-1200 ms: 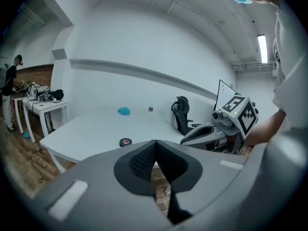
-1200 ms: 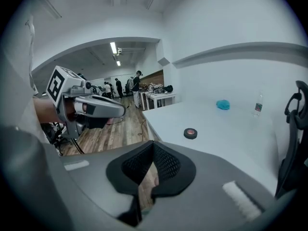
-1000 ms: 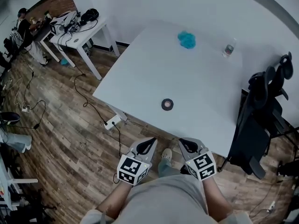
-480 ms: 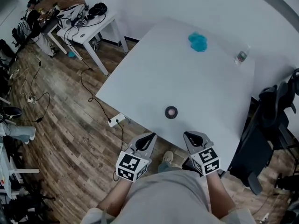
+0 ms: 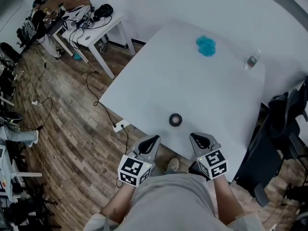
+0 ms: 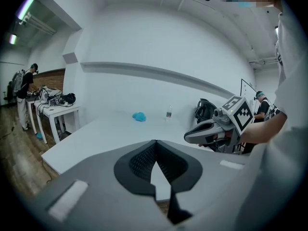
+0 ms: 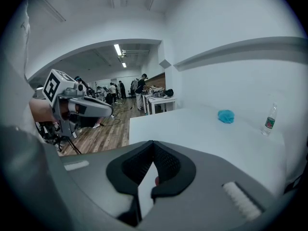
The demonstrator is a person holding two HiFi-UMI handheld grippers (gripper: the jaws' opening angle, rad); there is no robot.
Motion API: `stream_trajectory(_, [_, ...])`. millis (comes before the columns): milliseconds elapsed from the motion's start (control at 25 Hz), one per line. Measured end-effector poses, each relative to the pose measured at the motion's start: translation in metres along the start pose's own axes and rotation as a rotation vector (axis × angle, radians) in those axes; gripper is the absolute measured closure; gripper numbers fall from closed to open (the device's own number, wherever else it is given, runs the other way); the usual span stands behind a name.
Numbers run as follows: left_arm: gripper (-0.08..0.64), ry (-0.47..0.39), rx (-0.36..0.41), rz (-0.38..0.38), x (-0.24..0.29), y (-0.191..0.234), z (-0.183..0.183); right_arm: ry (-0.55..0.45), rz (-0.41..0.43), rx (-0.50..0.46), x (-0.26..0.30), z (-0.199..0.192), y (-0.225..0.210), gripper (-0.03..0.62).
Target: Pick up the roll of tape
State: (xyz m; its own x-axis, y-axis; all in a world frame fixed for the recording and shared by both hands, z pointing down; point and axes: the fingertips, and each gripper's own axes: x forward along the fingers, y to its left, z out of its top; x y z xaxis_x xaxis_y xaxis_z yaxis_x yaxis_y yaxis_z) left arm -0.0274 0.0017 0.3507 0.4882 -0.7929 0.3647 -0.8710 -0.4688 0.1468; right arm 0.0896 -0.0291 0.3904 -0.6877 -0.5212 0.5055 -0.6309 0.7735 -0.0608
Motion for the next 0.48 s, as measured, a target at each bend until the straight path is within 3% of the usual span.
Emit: stream_trajectory(480, [0.541,0.028,0.026,-0.024,0.0095,-0.0037,0.0054,-0.004,-0.012,0.041,-0.0048,0.0003,-0.0057,0.586])
